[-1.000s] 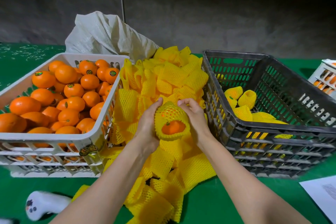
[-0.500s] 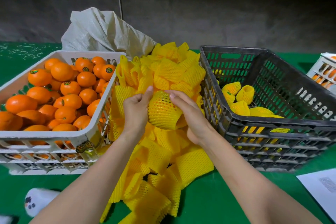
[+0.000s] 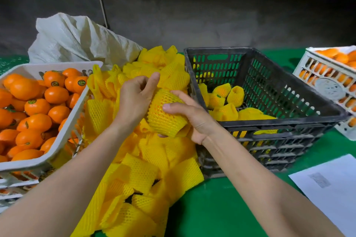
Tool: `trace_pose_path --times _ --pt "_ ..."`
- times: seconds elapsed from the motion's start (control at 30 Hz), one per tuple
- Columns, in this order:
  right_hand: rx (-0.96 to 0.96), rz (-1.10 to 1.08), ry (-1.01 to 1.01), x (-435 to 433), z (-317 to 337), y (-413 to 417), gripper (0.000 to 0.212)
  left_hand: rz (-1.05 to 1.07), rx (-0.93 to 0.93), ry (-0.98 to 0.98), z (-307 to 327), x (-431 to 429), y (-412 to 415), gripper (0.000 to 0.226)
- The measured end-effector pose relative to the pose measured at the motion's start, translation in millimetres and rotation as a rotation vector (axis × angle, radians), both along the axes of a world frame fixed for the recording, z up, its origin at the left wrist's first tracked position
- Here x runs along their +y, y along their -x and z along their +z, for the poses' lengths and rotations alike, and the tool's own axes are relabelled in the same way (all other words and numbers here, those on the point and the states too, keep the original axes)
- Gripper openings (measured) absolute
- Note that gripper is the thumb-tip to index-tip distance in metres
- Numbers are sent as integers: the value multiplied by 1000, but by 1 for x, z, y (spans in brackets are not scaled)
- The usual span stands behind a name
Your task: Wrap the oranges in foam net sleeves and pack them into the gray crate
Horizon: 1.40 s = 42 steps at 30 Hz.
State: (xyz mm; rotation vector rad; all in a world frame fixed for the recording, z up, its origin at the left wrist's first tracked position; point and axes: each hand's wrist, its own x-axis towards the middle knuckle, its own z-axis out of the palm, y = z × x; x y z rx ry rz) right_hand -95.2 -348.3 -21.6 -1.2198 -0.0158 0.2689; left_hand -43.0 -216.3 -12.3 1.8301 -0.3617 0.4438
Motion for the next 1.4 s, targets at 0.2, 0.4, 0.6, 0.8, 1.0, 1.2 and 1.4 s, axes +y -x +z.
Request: trace_pose_path --times 0.2,0.4,0.6,0.8,1.0,1.2,1.4 --pt "-190 -335 97 -71 20 -16 47 27 -19 119 -1 -65 -14 15" --pt "-288 -605 744 -160 34 -65 39 -177 -109 -452 -9 -132 -27 8" --pt "-59 64 1900 -208 6 -128 68 -280 -11 -962 -17 -154 -34 10" --pt "52 425 2021 -224 -45 -153 90 -286 -40 -934 -22 -151 -38 12" --pt "231 514 1914 -235 -55 -154 118 -291 -36 -880 -25 -148 -40 7" --pt "-313 68 1777 -184 -19 -140 85 -240 -47 -406 -28 -132 -28 8" --pt "-794 -263 1428 -95 24 -89 36 -150 -37 -224 -33 -82 -19 8"
